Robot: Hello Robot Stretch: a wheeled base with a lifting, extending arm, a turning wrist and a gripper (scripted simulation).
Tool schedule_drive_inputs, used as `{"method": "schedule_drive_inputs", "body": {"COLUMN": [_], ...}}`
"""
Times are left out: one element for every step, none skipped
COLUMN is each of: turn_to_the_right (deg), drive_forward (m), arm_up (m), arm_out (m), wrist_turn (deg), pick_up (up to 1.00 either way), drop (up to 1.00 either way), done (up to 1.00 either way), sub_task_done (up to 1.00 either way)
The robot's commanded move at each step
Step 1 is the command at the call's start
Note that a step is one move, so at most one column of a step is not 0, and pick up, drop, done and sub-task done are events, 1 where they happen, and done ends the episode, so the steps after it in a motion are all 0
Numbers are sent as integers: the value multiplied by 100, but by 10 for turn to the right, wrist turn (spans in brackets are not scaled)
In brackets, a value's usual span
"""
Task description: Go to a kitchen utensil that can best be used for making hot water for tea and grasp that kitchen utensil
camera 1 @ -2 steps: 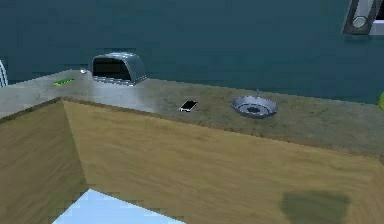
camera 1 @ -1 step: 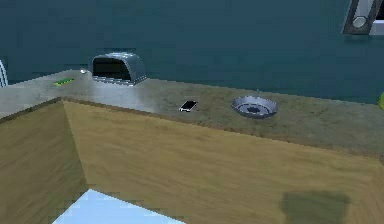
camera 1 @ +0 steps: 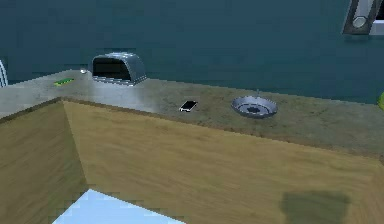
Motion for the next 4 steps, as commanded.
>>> {"method": "schedule_drive_inputs", "body": {"turn_to_the_right": [0,0,0,0], "drive_forward": [0,0,0,0], "arm_up": [0,0,0,0], "arm_out": [0,0,0,0], "wrist_turn": [450,450,450,300], "pick_up": [0,0,0,0], "drop": [0,0,0,0], "done": [0,0,0,0], "sub_task_done": [0,0,0,0]}}
